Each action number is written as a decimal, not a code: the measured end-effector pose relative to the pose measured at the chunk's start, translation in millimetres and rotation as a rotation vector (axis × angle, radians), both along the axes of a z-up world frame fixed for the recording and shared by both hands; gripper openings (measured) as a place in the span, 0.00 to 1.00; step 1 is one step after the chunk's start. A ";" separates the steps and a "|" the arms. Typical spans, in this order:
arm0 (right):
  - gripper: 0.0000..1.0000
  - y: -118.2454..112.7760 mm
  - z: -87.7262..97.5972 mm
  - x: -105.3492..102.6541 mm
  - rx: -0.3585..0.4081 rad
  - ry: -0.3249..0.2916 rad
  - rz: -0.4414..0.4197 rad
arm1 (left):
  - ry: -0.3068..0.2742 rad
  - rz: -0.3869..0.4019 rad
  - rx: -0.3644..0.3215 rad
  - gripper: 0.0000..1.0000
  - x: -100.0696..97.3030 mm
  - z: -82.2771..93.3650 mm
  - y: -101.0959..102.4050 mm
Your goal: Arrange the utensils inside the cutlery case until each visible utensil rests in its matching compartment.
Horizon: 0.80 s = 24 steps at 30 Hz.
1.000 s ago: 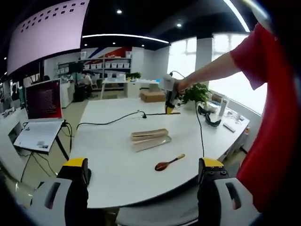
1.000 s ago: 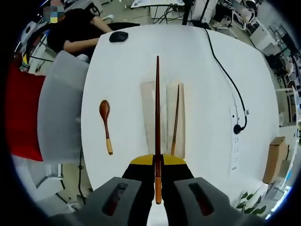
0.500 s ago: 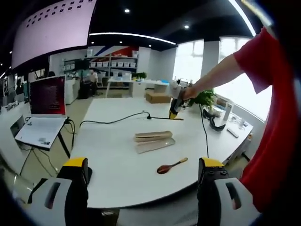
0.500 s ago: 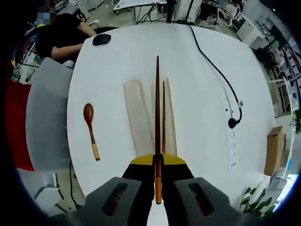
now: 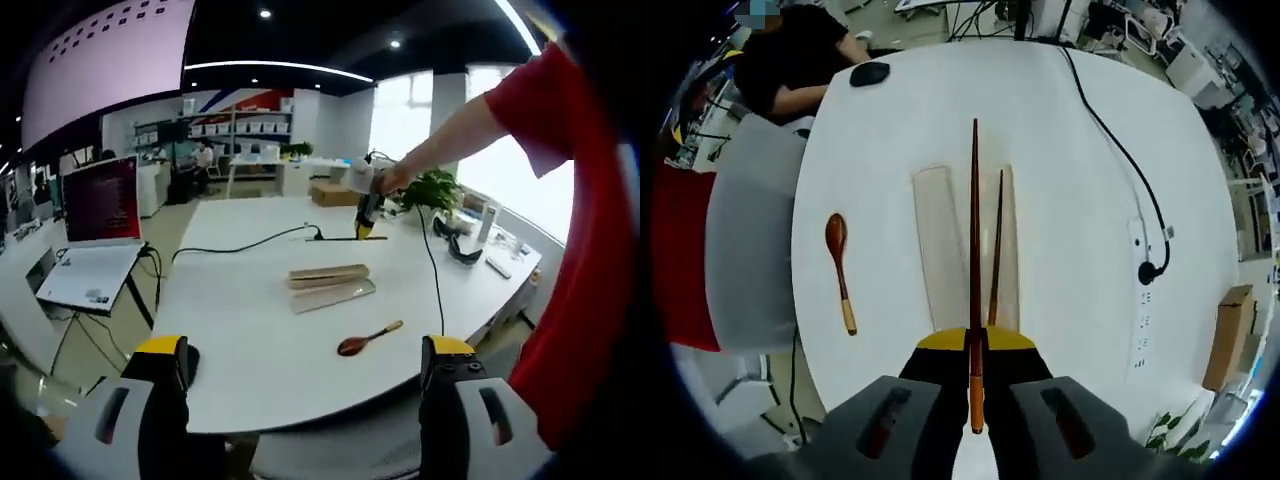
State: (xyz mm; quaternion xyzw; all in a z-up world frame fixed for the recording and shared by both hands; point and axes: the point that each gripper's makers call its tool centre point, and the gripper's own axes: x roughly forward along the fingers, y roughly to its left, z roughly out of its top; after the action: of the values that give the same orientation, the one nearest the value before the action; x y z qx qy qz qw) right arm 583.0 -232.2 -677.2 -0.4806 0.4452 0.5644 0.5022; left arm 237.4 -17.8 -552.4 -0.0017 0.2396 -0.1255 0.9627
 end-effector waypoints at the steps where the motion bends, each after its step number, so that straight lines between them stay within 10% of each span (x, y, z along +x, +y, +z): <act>1: 0.00 3.6 0.8 2.8 0.003 0.004 -0.002 | 0.000 0.002 -0.003 0.99 0.1 0.0 0.5; 24: 0.00 40.6 -41.5 6.9 0.048 0.006 0.038 | 0.033 0.061 0.012 0.98 -6.5 -6.3 12.8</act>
State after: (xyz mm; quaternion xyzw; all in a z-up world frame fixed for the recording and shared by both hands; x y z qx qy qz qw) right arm 589.9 -191.6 -718.6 -0.4753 0.4238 0.5858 0.5014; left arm 230.9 -5.0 -558.7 -0.0050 0.2560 -0.0948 0.9620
